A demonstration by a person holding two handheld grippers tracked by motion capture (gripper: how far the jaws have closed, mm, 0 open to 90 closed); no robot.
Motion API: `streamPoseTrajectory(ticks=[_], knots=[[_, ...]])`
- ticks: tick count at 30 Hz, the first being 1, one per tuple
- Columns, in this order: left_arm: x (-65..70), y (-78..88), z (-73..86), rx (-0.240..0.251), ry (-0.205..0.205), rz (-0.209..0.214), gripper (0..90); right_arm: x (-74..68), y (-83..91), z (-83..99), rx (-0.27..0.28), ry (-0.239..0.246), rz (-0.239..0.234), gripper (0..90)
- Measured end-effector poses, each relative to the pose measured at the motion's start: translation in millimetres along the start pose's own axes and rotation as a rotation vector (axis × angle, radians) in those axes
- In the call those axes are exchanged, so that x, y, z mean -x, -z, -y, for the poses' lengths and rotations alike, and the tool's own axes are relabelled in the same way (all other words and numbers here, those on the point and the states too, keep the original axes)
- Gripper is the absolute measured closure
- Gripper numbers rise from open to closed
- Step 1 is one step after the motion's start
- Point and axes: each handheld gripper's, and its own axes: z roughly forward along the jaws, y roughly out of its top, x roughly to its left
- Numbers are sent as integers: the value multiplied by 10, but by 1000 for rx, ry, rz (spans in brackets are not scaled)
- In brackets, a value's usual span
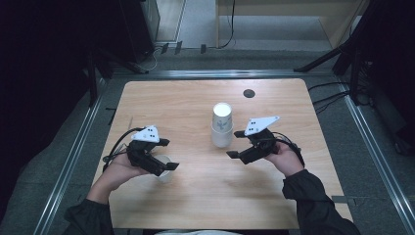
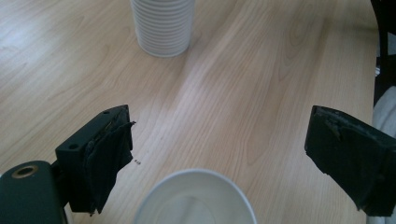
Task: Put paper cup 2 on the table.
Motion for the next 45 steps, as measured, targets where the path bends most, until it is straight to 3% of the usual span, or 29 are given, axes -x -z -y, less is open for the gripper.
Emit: streamPoseTrajectory(ticks=[3,16,26,36,39,45], knots=[[33,-41,-73,9,-16,-3,78,-8,31,30,0,-3,9,234],[79,-276,-311,-6,13,6,83,-127,123,126,4,-13,25,234],[174,-411,-505,32,10,-6,83,-222,167,195,1,-20,37,233],[281,-566,-656,39,5,7,84,-305,225,263,3,-40,56,227],[326,-608,-688,36,-16,-13,84,-322,226,272,5,-37,56,226],[391,-674,-742,40,-2,-21,84,-361,226,295,-4,-38,59,223]])
